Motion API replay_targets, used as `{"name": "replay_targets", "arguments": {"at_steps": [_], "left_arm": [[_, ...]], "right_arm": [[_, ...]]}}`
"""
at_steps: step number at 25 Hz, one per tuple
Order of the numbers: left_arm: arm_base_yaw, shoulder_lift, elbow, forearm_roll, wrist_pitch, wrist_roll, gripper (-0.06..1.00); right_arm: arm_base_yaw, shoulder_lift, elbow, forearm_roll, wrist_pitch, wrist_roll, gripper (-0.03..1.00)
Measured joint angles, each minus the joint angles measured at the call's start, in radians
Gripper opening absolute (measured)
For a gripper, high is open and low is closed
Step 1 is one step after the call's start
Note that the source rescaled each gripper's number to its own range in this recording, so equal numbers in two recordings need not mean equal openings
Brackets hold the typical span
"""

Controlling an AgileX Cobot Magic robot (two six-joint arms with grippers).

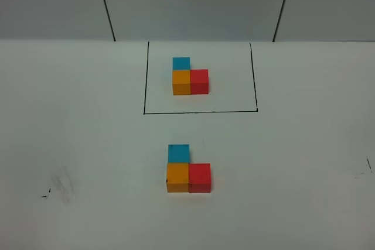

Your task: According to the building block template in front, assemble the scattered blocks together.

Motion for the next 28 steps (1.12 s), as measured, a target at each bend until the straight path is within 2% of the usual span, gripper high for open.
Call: {"name": "replay_targets", "arguments": {"at_steps": [9,28], "left_arm": [[0.000,0.000,0.000,0.006,0.000,-0.002,0.63],[0.000,0.000,0.000,0.006,0.000,-0.002,0.63]], "right_arm": [[0.000,-0.005,0.093,-0.018,0.030,0.076,0.73],[0.000,-0.005,0.094,-0.020,0.031,0.084,0.73]]}}
